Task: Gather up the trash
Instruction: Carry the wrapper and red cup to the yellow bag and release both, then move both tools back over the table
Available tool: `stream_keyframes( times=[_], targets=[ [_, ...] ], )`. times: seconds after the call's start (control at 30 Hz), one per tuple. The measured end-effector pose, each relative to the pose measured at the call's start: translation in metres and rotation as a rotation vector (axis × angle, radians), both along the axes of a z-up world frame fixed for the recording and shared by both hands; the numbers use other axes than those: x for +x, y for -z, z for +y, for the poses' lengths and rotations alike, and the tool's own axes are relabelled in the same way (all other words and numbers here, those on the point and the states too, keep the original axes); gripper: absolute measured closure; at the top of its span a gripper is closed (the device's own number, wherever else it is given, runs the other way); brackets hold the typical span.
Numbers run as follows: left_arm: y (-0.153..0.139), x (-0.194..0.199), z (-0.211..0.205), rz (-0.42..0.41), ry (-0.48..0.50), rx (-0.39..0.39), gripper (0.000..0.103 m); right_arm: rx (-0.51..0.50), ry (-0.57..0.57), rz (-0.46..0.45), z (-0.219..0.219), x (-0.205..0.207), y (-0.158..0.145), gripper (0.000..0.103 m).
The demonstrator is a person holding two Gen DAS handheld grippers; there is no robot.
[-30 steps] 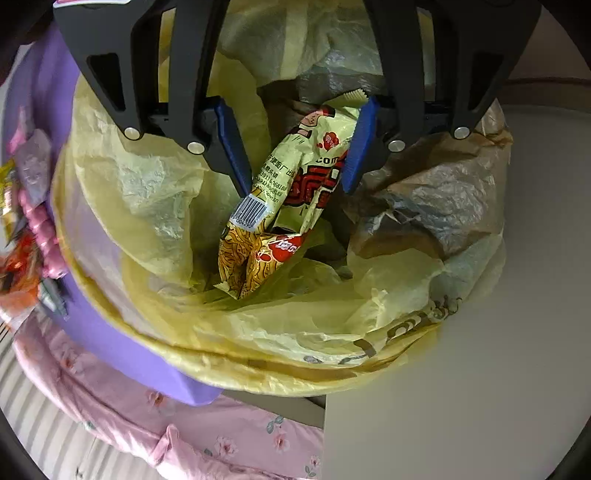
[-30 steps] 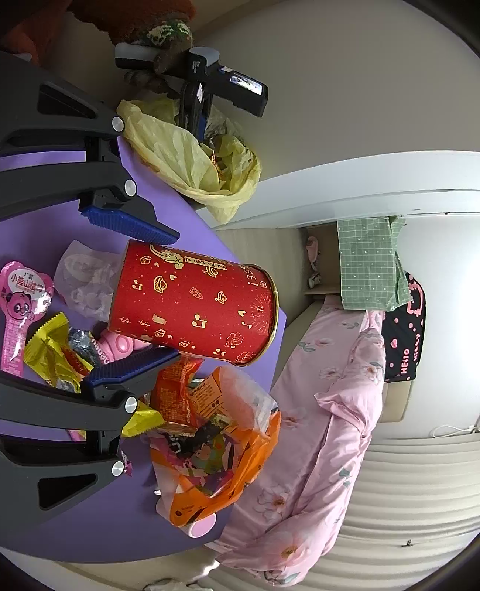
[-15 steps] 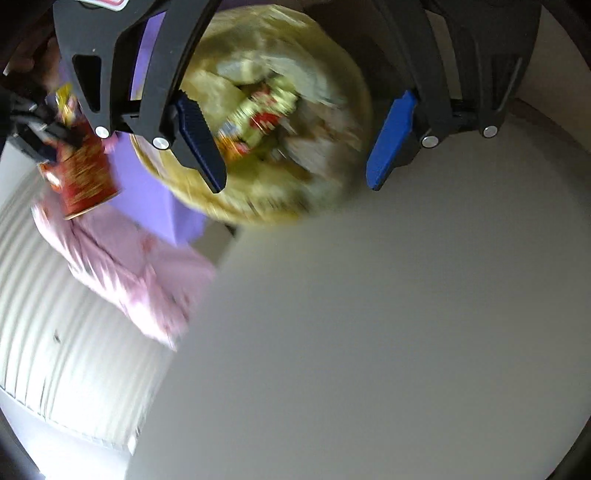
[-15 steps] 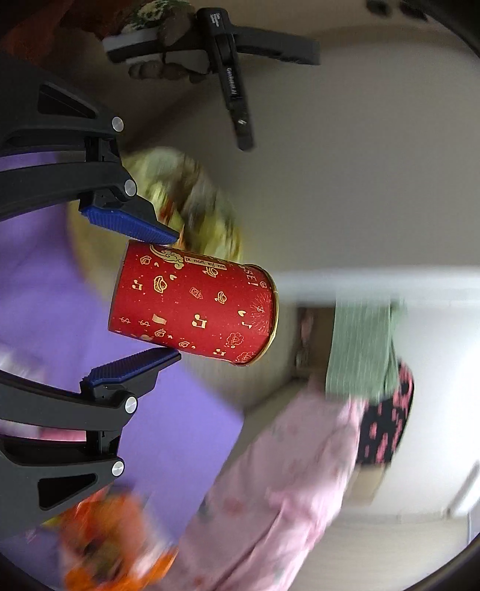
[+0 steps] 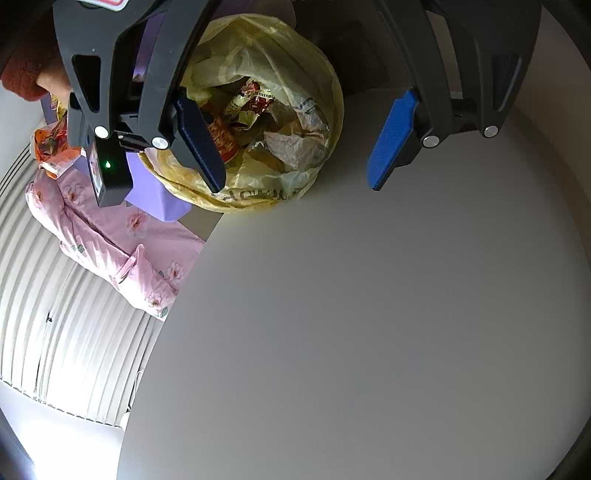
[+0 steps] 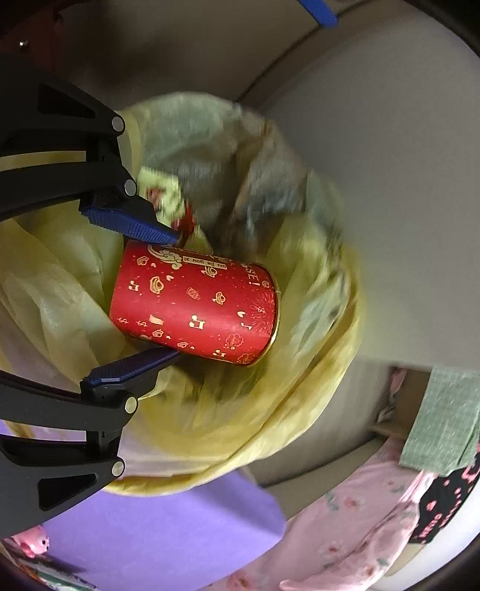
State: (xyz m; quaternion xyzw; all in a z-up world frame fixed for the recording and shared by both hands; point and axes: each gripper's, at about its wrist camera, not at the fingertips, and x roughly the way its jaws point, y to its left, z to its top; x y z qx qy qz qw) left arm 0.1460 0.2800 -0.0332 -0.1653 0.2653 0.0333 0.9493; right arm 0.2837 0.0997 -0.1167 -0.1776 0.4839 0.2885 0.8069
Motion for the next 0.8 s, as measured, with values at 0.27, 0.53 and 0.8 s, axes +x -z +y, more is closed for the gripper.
stream_keyframes(
  times=[0.27,0.53,0.8],
  targets=[
    [0.007,0.003,0.002,0.020,-0.018,-0.011,0.028,0.040,-0.005,-0.013,-0.003,-0.015,0.006,0.048],
    [0.000,0.004,-0.002,0.008,-0.034,-0.002,0.028,0.160,-0.005,-0.084,-0.029,-0.045,-0.031,0.039],
    [-0.010,0.004,-0.037,-0.004,0.030,0.028,0.028,0.263,0.048,-0.179,-0.083,-0.079,-0.080,0.038]
  ],
)
